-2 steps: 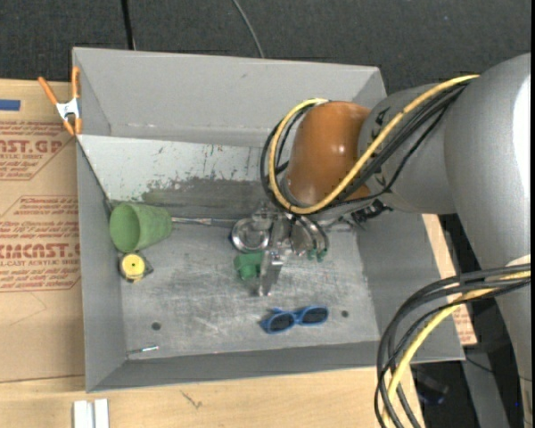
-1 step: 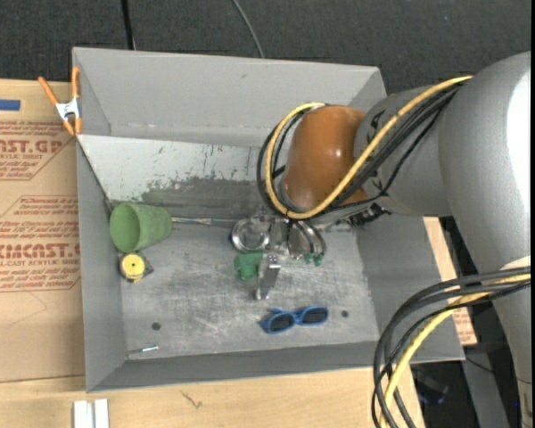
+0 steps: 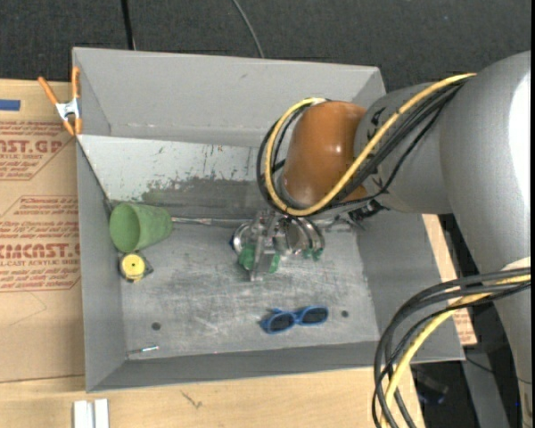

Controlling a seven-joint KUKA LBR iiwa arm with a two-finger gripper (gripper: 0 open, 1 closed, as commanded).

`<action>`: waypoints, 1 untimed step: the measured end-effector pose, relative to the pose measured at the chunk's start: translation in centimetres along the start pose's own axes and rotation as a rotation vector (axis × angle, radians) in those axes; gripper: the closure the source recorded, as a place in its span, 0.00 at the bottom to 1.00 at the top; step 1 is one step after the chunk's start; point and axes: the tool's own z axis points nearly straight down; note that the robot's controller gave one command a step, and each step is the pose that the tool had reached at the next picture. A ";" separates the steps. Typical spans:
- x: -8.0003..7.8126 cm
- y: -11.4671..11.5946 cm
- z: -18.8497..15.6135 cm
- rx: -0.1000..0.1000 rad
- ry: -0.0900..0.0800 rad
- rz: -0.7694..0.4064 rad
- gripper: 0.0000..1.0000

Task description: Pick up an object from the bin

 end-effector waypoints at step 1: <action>-0.2 0.1 -1.5 0.007 0.037 -0.002 1.00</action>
Offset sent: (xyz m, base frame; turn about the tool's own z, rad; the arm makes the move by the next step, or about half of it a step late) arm 0.0001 -0.0001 0.0134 -0.0002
